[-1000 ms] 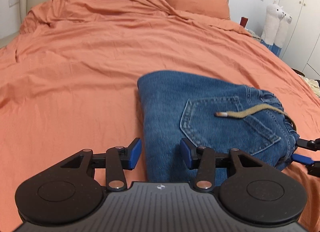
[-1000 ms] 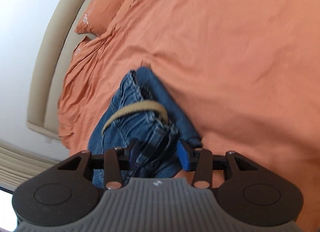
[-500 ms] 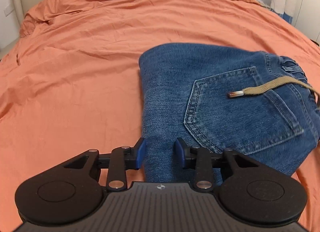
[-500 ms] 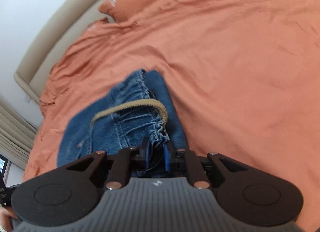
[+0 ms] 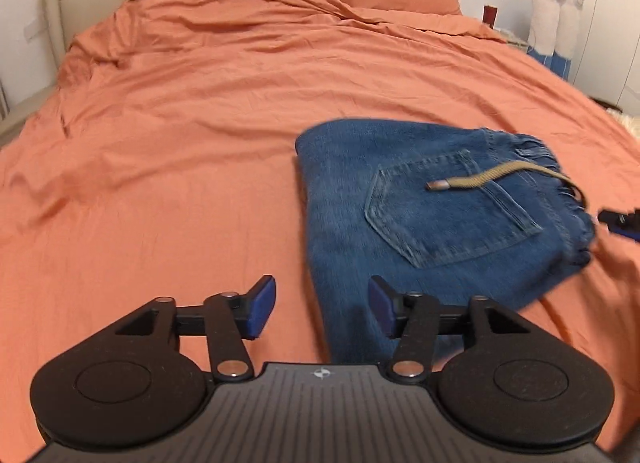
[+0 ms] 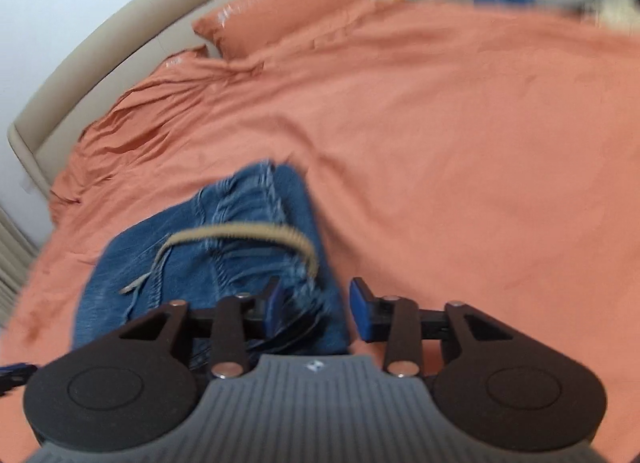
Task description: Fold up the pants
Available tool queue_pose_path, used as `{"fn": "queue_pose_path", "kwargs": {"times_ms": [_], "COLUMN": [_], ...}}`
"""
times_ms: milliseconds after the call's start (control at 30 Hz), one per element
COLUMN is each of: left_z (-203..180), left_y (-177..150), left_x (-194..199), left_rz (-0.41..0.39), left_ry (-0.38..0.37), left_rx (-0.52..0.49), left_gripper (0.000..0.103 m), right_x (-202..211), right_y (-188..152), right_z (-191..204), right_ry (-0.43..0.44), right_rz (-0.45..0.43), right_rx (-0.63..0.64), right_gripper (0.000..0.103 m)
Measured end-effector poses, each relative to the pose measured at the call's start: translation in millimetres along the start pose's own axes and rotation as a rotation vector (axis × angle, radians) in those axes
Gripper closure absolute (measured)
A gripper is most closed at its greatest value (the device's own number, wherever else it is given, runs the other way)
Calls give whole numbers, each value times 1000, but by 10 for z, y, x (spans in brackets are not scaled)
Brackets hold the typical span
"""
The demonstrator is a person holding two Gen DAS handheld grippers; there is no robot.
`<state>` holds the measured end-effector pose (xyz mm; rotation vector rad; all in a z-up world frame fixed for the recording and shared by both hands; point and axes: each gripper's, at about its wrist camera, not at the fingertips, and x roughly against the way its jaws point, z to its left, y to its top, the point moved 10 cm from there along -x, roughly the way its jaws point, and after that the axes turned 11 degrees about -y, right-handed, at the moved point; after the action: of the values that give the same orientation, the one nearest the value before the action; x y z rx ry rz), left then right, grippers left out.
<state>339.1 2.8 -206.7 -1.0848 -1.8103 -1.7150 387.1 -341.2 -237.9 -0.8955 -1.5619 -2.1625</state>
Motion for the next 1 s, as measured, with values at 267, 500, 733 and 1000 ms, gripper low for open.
{"fn": "queue_pose_path", "kwargs": {"times_ms": [267, 500, 733, 1000], "left_z": [-46, -26, -16, 45], "left_y": [-433, -457, -484, -586], "left_x": [-187, -296, -276, -372], "left_rz": [80, 90, 131, 200], "left_ry": [-1, 49, 30, 30], "left_rx": [81, 78, 18, 14], "left_gripper": [39, 64, 82, 83], "right_x": [-87, -332, -417, -462], "right_y": [-56, -120, -178, -229], "right_z": [336, 298, 284, 256], "right_ry": [79, 69, 64, 67], "right_rz": [-4, 46, 74, 106], "right_rx": [87, 40, 42, 35], "right_gripper": [68, 71, 68, 64]}}
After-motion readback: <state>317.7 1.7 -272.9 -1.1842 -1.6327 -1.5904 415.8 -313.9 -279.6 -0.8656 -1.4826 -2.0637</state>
